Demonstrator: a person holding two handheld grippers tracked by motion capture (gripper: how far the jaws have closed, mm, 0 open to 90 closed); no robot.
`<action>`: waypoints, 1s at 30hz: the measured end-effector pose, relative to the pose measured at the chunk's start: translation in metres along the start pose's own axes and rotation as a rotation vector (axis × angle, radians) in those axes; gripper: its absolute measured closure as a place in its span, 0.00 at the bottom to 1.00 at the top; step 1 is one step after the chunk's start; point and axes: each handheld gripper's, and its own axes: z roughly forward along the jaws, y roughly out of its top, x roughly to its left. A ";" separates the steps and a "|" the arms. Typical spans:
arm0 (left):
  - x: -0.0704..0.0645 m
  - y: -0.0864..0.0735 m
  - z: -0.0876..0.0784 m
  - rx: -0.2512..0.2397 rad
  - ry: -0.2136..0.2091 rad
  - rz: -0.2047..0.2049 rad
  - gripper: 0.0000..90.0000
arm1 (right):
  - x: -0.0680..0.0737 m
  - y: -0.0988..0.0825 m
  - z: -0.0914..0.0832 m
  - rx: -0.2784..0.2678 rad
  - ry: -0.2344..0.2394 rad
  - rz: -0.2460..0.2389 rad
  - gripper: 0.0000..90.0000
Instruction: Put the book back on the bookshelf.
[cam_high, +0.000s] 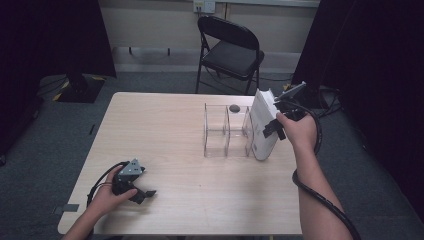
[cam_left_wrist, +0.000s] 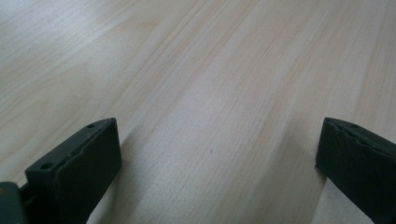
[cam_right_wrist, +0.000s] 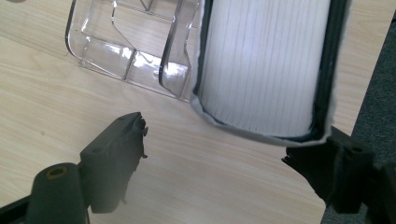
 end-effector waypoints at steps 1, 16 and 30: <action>0.000 0.000 0.000 0.000 0.000 0.000 0.00 | -0.001 -0.001 0.001 0.002 0.006 -0.007 0.20; 0.000 0.001 0.001 -0.001 -0.001 -0.001 0.00 | 0.008 -0.014 0.010 0.004 0.012 -0.042 0.19; 0.000 0.001 0.001 -0.001 -0.001 -0.001 0.00 | 0.015 -0.030 0.015 -0.004 0.052 -0.067 0.19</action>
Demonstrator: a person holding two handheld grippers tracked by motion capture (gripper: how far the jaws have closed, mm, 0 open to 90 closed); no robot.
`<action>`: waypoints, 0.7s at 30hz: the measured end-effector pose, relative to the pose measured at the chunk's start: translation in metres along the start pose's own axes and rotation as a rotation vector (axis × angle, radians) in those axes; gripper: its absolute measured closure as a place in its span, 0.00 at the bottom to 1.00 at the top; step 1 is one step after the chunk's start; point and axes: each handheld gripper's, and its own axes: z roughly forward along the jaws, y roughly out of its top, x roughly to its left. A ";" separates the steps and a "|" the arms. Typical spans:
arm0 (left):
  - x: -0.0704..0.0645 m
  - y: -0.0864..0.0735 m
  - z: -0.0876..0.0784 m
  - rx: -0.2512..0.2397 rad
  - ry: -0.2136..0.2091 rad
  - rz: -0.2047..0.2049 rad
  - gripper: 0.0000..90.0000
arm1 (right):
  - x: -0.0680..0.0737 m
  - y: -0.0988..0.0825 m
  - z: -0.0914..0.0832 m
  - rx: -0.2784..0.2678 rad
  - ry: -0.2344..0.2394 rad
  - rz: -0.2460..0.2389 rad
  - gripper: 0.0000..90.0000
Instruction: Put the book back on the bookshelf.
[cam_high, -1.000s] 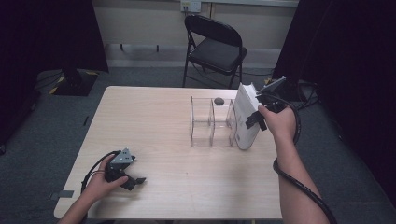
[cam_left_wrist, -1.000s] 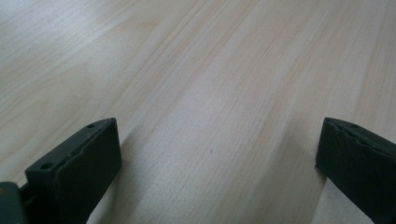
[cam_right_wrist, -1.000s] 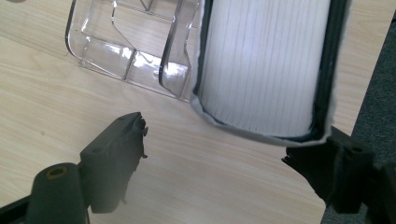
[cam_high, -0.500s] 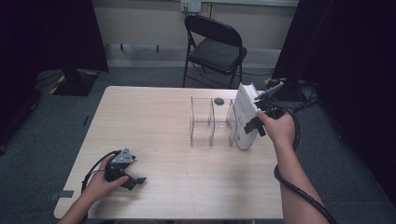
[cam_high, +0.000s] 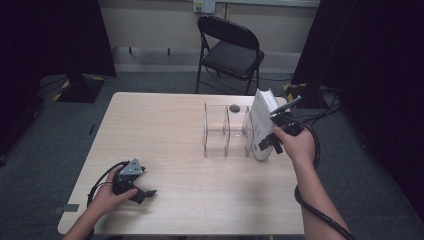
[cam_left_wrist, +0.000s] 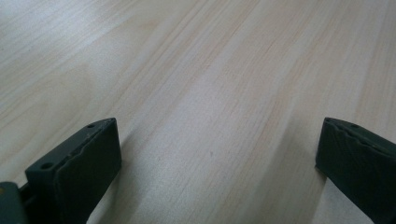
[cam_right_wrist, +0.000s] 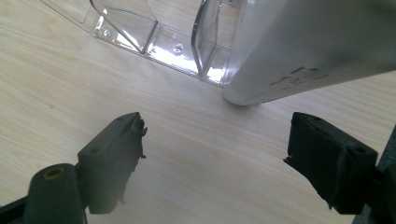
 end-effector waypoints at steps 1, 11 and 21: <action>0.000 0.000 0.000 0.000 0.000 0.000 0.00 | 0.001 -0.001 0.000 0.001 0.006 0.001 0.19; 0.000 0.000 0.000 0.000 0.000 0.000 0.00 | 0.012 -0.004 0.004 -0.017 0.039 -0.031 0.19; 0.000 0.000 0.000 -0.001 0.000 0.000 0.00 | 0.027 -0.004 0.013 -0.014 0.060 -0.079 0.18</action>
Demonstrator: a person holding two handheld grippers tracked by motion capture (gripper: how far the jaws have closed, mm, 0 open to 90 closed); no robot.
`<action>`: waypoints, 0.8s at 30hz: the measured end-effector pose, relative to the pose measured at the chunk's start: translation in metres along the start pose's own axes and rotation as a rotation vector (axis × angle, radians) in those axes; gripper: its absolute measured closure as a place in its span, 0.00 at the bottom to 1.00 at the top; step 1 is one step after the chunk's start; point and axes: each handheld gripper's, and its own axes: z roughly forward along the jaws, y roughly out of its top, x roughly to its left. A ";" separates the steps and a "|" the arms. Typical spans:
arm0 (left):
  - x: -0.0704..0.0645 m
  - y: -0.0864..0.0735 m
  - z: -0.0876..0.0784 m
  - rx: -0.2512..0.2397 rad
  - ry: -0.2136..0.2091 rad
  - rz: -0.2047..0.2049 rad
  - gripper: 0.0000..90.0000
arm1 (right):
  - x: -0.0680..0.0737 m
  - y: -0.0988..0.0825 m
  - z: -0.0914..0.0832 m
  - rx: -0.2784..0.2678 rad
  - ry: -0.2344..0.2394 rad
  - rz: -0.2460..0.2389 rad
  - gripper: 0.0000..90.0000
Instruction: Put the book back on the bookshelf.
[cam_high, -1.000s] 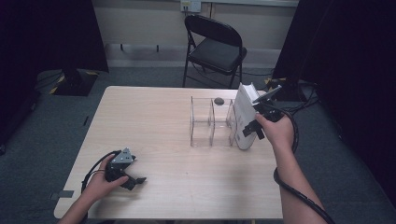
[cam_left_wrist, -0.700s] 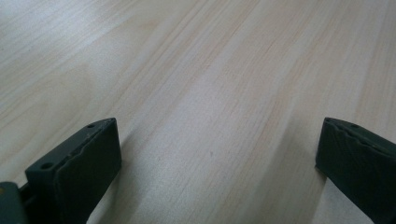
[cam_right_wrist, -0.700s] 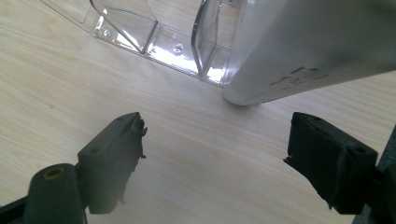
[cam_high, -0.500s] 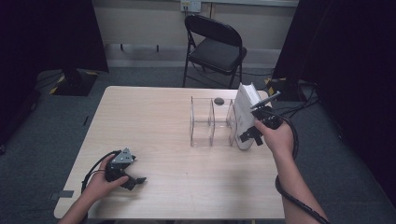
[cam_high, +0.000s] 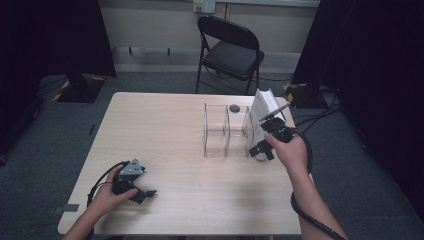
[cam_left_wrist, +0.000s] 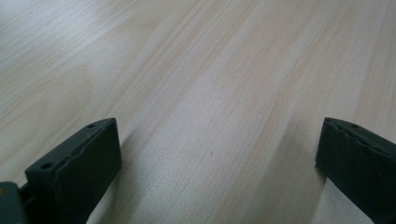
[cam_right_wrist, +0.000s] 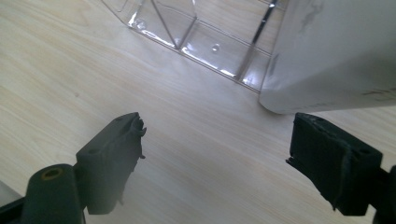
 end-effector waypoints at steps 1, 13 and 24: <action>0.000 0.000 0.000 0.000 0.000 0.000 0.00 | 0.001 0.000 0.001 0.000 0.002 -0.007 0.18; 0.000 0.000 0.000 0.001 0.000 0.001 0.00 | 0.006 -0.001 0.007 -0.008 0.018 -0.034 0.18; 0.000 0.000 0.001 -0.006 0.006 0.000 0.00 | 0.015 0.000 0.013 -0.012 0.043 -0.063 0.18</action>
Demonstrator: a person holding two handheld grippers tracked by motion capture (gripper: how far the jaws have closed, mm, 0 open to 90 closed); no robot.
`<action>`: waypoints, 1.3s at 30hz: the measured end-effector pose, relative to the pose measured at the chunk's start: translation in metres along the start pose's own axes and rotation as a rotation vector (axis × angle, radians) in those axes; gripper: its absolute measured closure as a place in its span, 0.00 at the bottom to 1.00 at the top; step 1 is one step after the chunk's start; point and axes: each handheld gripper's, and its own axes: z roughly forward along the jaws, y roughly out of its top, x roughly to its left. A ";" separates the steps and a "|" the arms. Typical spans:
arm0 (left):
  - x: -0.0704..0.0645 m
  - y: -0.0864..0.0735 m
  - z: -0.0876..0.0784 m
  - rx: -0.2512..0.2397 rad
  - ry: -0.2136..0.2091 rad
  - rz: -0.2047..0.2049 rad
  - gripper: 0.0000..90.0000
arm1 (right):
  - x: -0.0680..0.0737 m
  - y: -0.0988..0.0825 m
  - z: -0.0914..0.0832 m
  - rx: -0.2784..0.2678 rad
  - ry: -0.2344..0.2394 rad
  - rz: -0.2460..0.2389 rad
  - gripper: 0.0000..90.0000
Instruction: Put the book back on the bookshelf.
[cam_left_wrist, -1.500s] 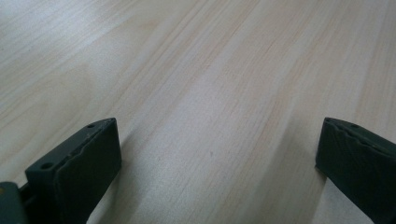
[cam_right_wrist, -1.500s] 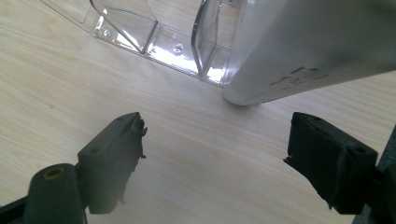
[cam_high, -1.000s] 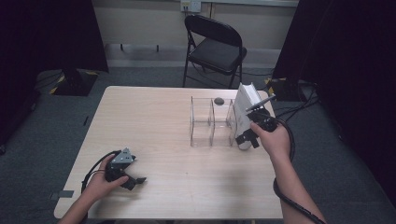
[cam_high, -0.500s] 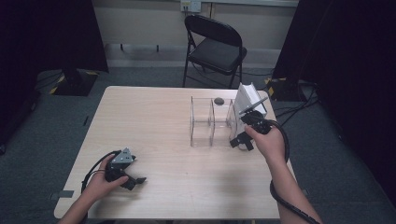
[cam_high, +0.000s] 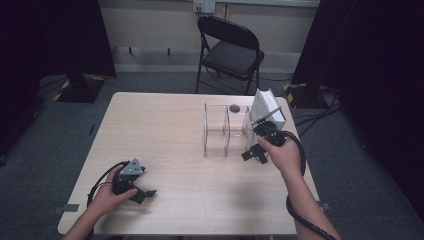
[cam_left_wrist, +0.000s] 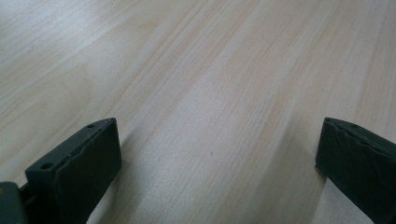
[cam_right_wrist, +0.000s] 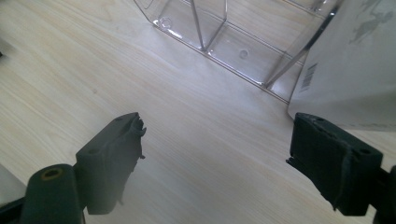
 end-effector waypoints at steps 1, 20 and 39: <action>0.000 0.000 0.000 0.000 0.000 0.000 0.00 | 0.001 0.000 0.001 -0.002 0.004 0.000 0.18; 0.000 0.000 0.000 0.001 0.001 -0.001 0.00 | 0.017 0.004 0.020 -0.008 0.045 -0.040 0.18; 0.000 0.000 0.000 0.001 0.001 -0.001 0.00 | 0.031 0.006 0.038 -0.012 0.091 -0.073 0.18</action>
